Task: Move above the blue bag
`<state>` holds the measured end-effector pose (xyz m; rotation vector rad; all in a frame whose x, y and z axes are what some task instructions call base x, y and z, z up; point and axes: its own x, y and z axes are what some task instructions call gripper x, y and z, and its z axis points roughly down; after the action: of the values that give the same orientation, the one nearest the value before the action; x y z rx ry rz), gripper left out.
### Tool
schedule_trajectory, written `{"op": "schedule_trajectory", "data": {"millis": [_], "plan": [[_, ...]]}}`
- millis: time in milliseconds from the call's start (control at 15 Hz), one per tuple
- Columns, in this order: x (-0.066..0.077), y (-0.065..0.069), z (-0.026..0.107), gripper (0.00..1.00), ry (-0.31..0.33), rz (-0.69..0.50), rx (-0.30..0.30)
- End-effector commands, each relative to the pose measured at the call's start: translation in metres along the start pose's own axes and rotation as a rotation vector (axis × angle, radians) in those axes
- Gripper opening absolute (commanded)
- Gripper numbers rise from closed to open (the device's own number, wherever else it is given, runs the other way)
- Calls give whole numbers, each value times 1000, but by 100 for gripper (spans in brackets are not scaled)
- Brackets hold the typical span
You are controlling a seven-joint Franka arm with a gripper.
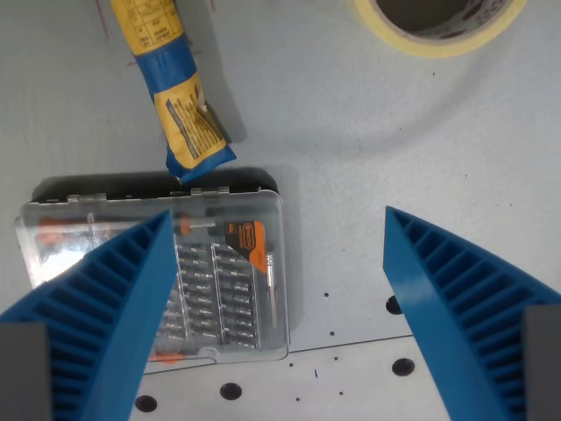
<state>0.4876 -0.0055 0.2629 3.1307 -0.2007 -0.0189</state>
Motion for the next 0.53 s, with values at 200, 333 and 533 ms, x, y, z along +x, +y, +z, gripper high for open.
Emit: {"op": "schedule_trajectory", "data": {"millis": [200, 333, 533], "plan": [[5, -4, 6, 100, 14, -35, -7], [7, -7, 10, 100, 15, -47, -11], [12, -11, 17, 100, 9, -67, -19]]}}
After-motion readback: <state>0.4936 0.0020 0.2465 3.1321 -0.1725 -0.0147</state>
